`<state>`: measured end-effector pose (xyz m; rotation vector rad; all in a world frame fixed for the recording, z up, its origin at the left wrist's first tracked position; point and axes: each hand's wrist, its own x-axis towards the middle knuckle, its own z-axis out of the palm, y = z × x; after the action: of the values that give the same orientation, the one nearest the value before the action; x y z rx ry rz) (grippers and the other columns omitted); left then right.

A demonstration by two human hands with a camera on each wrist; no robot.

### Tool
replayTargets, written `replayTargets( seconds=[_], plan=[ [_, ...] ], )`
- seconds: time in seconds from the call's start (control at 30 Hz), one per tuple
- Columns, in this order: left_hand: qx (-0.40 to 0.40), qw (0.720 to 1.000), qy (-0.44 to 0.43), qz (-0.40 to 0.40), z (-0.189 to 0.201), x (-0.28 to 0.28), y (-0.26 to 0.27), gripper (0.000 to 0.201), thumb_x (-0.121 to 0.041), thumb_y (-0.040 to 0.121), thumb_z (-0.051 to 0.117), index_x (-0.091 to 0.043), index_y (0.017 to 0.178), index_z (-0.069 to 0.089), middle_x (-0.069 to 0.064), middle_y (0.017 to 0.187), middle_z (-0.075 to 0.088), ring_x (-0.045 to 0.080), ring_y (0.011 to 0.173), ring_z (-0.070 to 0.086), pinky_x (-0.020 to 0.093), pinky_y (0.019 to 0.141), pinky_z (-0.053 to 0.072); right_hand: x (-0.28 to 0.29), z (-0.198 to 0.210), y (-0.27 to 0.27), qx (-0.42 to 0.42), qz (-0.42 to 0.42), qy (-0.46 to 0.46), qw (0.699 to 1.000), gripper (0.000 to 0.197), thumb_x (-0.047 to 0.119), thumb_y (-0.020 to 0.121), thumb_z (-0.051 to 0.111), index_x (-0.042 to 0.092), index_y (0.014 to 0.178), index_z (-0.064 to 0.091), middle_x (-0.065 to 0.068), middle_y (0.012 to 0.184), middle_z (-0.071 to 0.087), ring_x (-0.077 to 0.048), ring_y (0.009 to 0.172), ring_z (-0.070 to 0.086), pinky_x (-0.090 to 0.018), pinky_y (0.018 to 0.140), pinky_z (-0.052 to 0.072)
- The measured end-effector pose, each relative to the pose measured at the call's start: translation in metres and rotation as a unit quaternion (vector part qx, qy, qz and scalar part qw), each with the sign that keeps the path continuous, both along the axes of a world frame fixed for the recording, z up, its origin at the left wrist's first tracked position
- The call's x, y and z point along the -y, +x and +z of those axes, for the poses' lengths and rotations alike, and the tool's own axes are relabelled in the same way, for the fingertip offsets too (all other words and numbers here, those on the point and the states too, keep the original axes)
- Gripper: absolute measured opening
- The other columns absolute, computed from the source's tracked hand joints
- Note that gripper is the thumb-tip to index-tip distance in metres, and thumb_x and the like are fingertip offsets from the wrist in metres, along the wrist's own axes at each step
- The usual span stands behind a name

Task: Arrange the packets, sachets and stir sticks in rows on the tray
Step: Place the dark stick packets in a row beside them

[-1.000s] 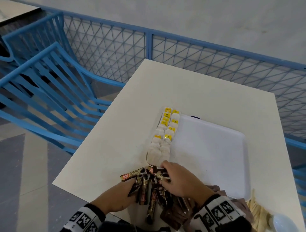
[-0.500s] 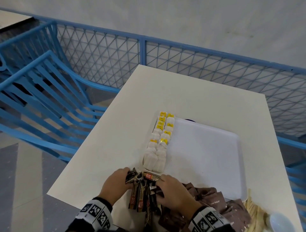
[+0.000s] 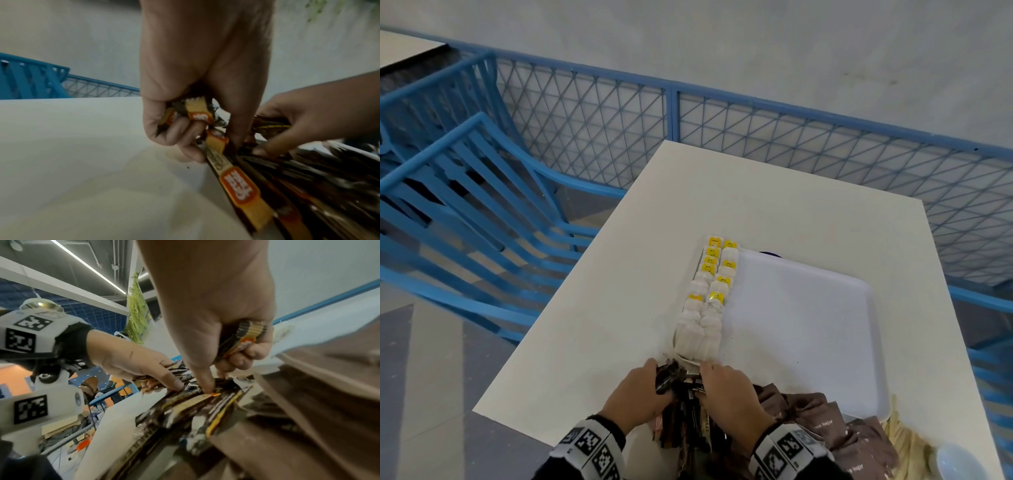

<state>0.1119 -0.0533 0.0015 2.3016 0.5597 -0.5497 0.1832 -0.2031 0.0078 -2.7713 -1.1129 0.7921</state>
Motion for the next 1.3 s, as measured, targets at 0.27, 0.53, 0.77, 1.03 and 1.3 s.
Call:
replayTargets(
  seconds=[0.27, 0.53, 0.77, 1.03, 1.3],
  plan=[
    [0.008, 0.999, -0.002, 0.038, -0.005, 0.005, 0.003, 0.028, -0.018, 0.082, 0.062, -0.016, 0.085, 0.033, -0.008, 0.077, 0.047, 0.011, 0.069, 0.050, 0.015, 0.047, 0.034, 0.005, 0.009, -0.002, -0.089, -0.105, 0.110, 0.984, 0.037, 0.037, 0.088, 0.046, 0.010, 0.112, 0.049, -0.006, 0.109, 0.051, -0.021, 0.093, 0.053, -0.031, 0.078, 0.045],
    [0.019, 0.983, -0.122, 0.134, 0.010, -0.013, 0.005, 0.020, -0.019, 0.079, 0.065, -0.014, 0.083, 0.046, -0.002, 0.077, 0.053, 0.010, 0.066, 0.048, 0.020, 0.054, 0.037, 0.000, 0.002, -0.007, -0.163, -0.086, 0.084, 0.979, 0.052, 0.035, 0.084, 0.061, 0.008, 0.125, 0.042, -0.007, 0.124, 0.054, -0.024, 0.115, 0.051, -0.031, 0.092, 0.042],
    [0.042, 0.929, -0.289, 0.228, 0.031, -0.019, 0.004, 0.013, -0.024, 0.076, 0.055, -0.011, 0.080, 0.055, -0.004, 0.060, 0.042, 0.010, 0.053, 0.038, 0.023, 0.051, 0.030, 0.001, -0.001, 0.006, -0.194, -0.104, 0.068, 0.973, 0.032, 0.029, 0.082, 0.053, 0.002, 0.096, 0.059, -0.012, 0.095, 0.066, -0.026, 0.085, 0.062, -0.033, 0.070, 0.050],
    [0.046, 0.834, -0.464, 0.296, 0.033, -0.007, 0.021, 0.006, -0.008, 0.092, 0.051, -0.007, 0.086, 0.050, 0.012, 0.083, 0.056, 0.024, 0.075, 0.068, 0.034, 0.064, 0.052, 0.015, 0.037, 0.039, -0.290, -0.194, 0.227, 0.909, 0.012, 0.028, 0.093, 0.046, 0.021, 0.084, 0.048, 0.003, 0.074, 0.059, -0.009, 0.059, 0.051, -0.020, 0.056, 0.041],
    [0.149, 0.835, -0.499, 0.177, 0.054, 0.018, 0.053, 0.047, -0.040, 0.094, 0.038, -0.015, 0.132, 0.050, 0.005, 0.117, 0.067, 0.026, 0.111, 0.061, 0.030, 0.085, 0.052, -0.007, 0.059, 0.036, -0.268, -0.223, 0.340, 0.873, 0.039, 0.050, 0.095, 0.032, 0.020, 0.119, 0.041, -0.014, 0.092, 0.069, -0.022, 0.080, 0.067, -0.029, 0.072, 0.052]
  ],
)
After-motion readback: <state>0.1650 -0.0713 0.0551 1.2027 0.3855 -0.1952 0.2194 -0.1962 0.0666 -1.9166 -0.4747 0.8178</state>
